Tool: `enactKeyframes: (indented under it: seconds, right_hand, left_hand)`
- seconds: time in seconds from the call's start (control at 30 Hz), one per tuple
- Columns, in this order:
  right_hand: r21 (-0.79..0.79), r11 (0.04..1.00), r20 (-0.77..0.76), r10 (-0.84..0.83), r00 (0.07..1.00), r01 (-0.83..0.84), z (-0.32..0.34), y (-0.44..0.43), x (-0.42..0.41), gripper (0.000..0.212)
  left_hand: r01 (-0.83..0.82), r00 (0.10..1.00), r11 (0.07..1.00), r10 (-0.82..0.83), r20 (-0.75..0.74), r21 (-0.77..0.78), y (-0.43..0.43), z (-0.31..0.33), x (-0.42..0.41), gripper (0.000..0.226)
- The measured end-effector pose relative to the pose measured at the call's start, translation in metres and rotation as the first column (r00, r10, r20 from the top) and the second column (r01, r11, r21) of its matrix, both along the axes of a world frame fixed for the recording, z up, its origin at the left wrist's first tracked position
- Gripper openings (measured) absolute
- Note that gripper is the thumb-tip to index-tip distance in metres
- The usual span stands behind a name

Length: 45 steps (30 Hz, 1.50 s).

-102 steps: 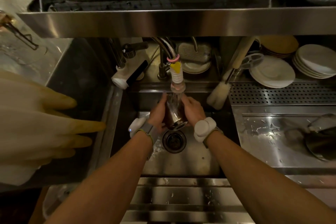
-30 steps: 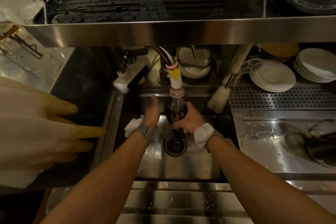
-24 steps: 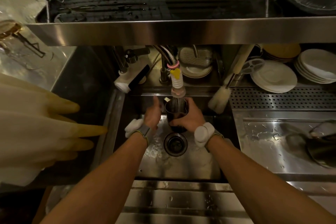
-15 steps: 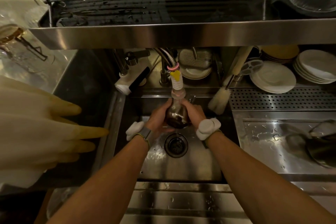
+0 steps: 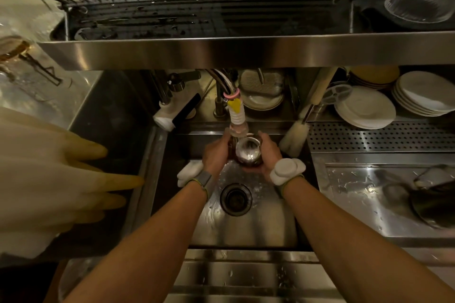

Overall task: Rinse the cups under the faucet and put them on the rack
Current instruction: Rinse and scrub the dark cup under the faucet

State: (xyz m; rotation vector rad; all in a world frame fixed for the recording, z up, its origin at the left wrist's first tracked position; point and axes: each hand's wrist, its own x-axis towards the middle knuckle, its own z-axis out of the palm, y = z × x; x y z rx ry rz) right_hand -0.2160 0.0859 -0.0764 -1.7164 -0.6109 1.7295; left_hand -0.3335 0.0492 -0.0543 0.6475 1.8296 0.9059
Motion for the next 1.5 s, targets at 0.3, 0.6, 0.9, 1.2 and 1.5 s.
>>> enactKeyframes:
  seconds: [0.3, 0.6, 0.9, 1.2, 1.5]
  right_hand:
    - [-0.004, 0.958, 0.204, 0.283, 0.937, -0.288, 0.010, -0.003, -0.015, 0.075]
    - [0.080, 0.961, 0.283, 0.232, 0.931, -0.264, 0.010, -0.003, -0.005, 0.083]
    - [0.150, 0.974, 0.165, 0.142, 0.976, -0.167, 0.000, -0.013, -0.009, 0.062]
    - [0.206, 0.925, 0.136, 0.297, 0.945, -0.320, 0.008, -0.020, 0.010, 0.084]
    - [0.290, 0.692, 0.478, 0.494, 0.726, -0.661, 0.001, -0.026, 0.006, 0.099]
  left_hand:
    - [-0.003, 0.986, 1.000, 0.006, 0.168, -0.018, -0.002, -0.001, -0.007, 0.035]
    - [-0.097, 0.954, 0.993, 0.112, 0.278, -0.069, 0.002, -0.006, 0.007, 0.046]
    - [0.176, 0.982, 0.976, -0.166, 0.087, -0.128, -0.003, 0.009, -0.016, 0.044]
    - [0.259, 0.964, 0.965, -0.261, -0.051, -0.046, -0.006, 0.000, -0.015, 0.033]
    - [0.153, 0.948, 0.979, -0.183, -0.259, -0.134, -0.011, -0.011, -0.032, 0.054]
